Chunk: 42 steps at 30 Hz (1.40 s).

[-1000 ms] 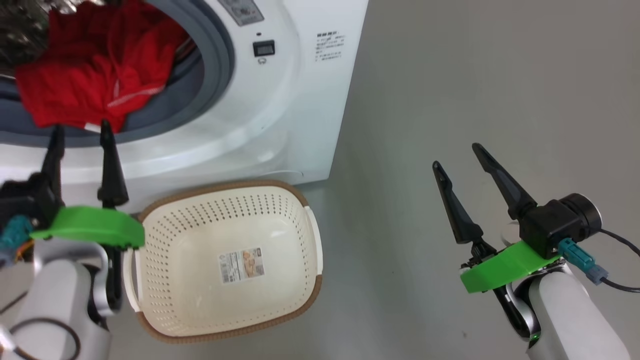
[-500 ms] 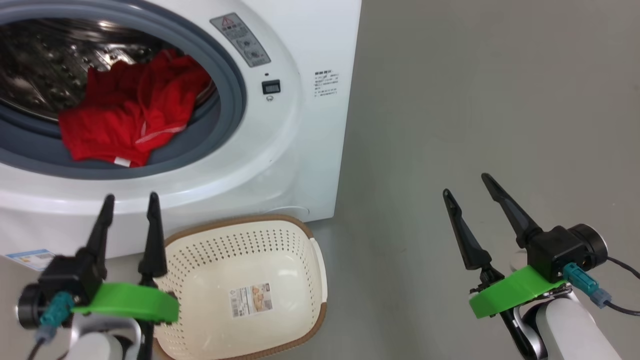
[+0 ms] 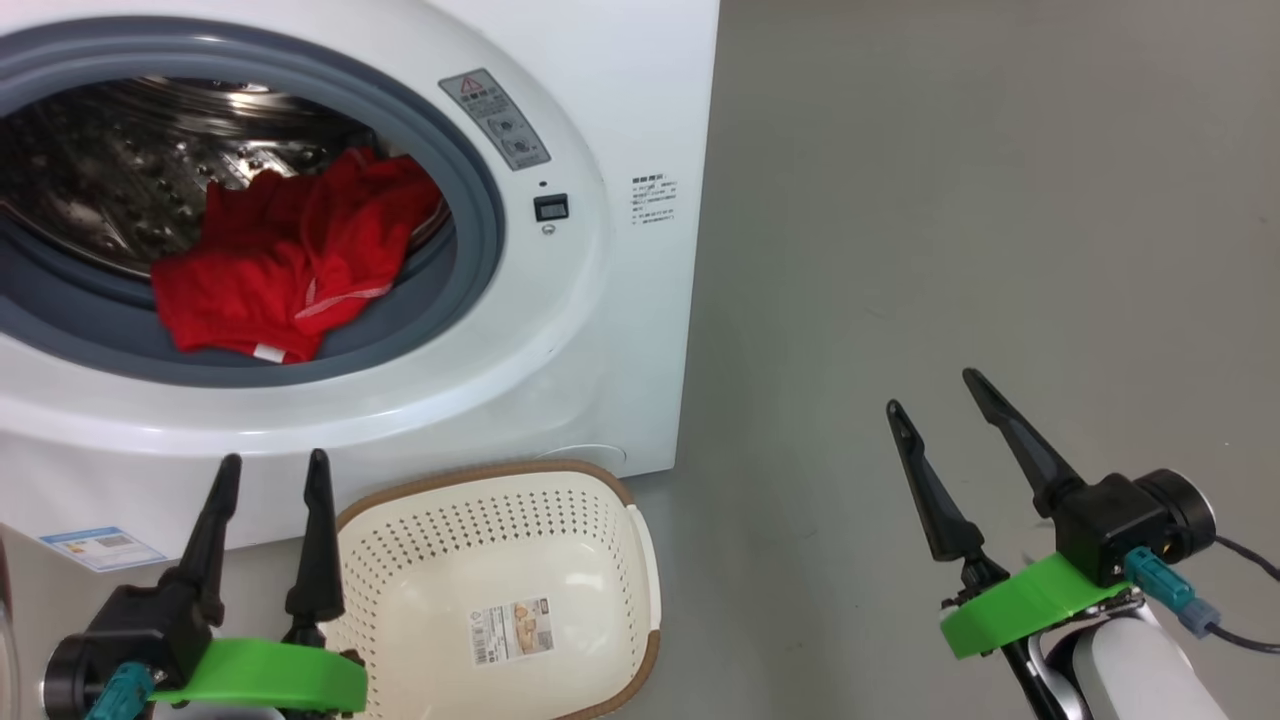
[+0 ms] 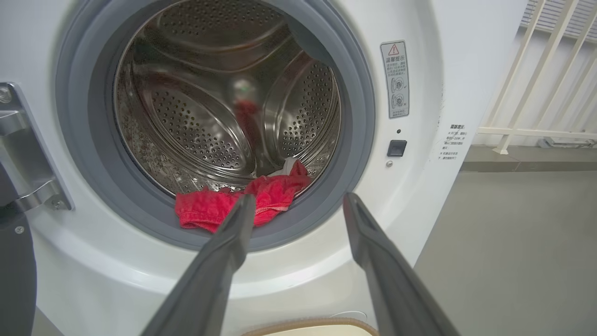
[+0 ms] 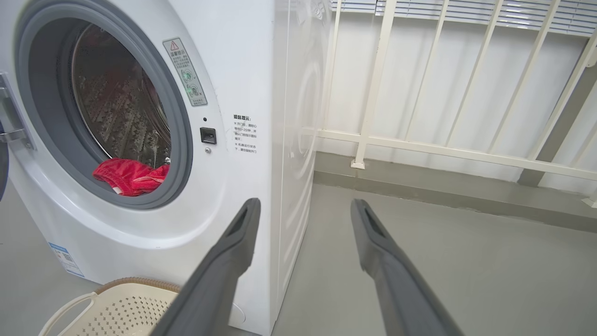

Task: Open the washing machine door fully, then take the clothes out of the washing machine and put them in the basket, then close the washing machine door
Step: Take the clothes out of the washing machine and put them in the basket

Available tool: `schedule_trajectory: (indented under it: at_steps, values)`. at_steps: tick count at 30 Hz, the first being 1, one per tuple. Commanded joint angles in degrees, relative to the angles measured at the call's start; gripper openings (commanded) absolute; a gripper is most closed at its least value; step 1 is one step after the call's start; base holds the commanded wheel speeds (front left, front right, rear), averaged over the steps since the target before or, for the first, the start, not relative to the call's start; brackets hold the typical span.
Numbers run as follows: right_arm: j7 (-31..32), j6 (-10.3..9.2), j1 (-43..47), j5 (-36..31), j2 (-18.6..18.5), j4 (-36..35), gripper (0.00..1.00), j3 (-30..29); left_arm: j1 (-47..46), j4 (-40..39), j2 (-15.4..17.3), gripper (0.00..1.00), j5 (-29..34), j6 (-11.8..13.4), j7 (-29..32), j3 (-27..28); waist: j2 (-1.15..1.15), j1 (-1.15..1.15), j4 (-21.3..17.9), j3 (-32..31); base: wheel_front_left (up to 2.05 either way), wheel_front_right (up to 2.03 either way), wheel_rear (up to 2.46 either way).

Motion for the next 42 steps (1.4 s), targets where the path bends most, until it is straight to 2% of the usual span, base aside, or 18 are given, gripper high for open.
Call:
schedule_trajectory:
  at_steps: [1,15,33,38,42]
  values:
    - [-0.4,0.26,0.6,-0.5,0.0,-1.7,1.00,0.6,0.2,-2.5,0.7,1.00,1.2,0.7,-0.6,2.4,0.00,0.00,0.3,-0.1,0.00,0.00,0.00]
    - [-0.4,0.26,2.8,-0.6,-0.1,-3.0,1.00,-0.2,4.4,-2.8,-0.3,1.00,2.4,0.0,-0.7,3.6,0.00,0.00,0.3,-2.0,0.00,0.00,0.00]
    - [-0.4,0.26,4.1,-0.6,-0.7,-4.0,1.00,-0.6,4.6,-2.7,-1.2,1.00,3.7,-0.8,-0.7,5.1,0.00,0.00,0.8,-1.9,0.00,0.00,0.00]
    - [-0.4,0.26,3.8,-0.5,-0.9,-4.3,1.00,-0.6,3.5,-1.7,-1.9,1.00,4.3,1.3,-0.7,7.0,0.00,0.00,1.0,-0.5,0.00,0.00,0.00]
    - [-0.4,0.26,3.0,-0.4,-1.1,-4.6,1.00,-0.5,1.7,-1.0,-2.3,1.00,5.0,1.6,-0.7,7.0,0.00,0.00,1.3,1.4,0.00,0.00,0.00]
